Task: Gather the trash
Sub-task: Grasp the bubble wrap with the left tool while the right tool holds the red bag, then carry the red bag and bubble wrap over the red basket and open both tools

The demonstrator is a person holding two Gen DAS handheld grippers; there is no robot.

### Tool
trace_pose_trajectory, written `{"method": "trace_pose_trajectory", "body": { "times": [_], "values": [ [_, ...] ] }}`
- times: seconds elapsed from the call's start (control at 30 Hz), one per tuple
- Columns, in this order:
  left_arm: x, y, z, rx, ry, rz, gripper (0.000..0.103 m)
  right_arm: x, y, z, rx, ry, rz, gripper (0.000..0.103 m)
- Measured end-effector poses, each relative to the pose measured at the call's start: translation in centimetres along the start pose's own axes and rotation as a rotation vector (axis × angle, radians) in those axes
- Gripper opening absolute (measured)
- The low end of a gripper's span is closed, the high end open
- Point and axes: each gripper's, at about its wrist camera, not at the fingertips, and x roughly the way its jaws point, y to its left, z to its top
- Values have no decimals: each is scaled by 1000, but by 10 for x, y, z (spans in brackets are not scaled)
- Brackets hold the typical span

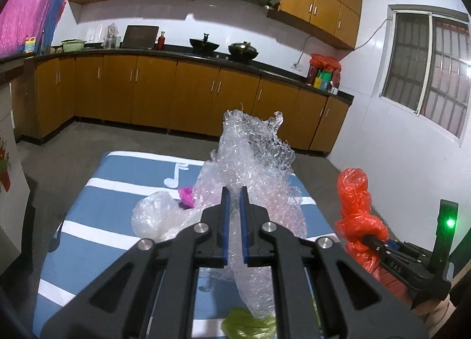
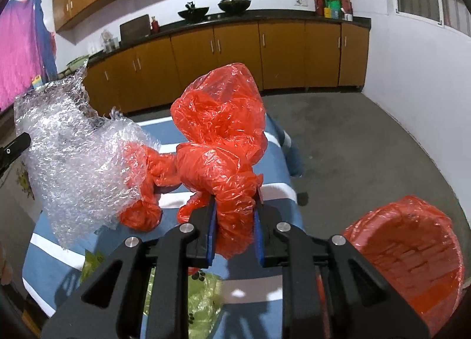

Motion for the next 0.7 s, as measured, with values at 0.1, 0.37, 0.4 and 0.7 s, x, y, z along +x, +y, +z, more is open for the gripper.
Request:
{"method": "trace_pose_trajectory", "body": {
  "times": [0.1, 0.37, 0.4, 0.7],
  "values": [
    [-6, -8, 1, 6, -7, -20, 8, -9, -6, -2, 6, -13, -6, 21],
    [-14, -47, -6, 42, 1, -98, 8, -42, -25, -11, 38, -53, -49, 21],
    [-14, -53, -8, 46, 5, -110, 8, -47, -28, -13, 46, -57, -57, 21],
    [-11, -100, -23, 67, 41, -211, 8, -84, -66, -35, 113, -81, -135, 21]
  ]
}}
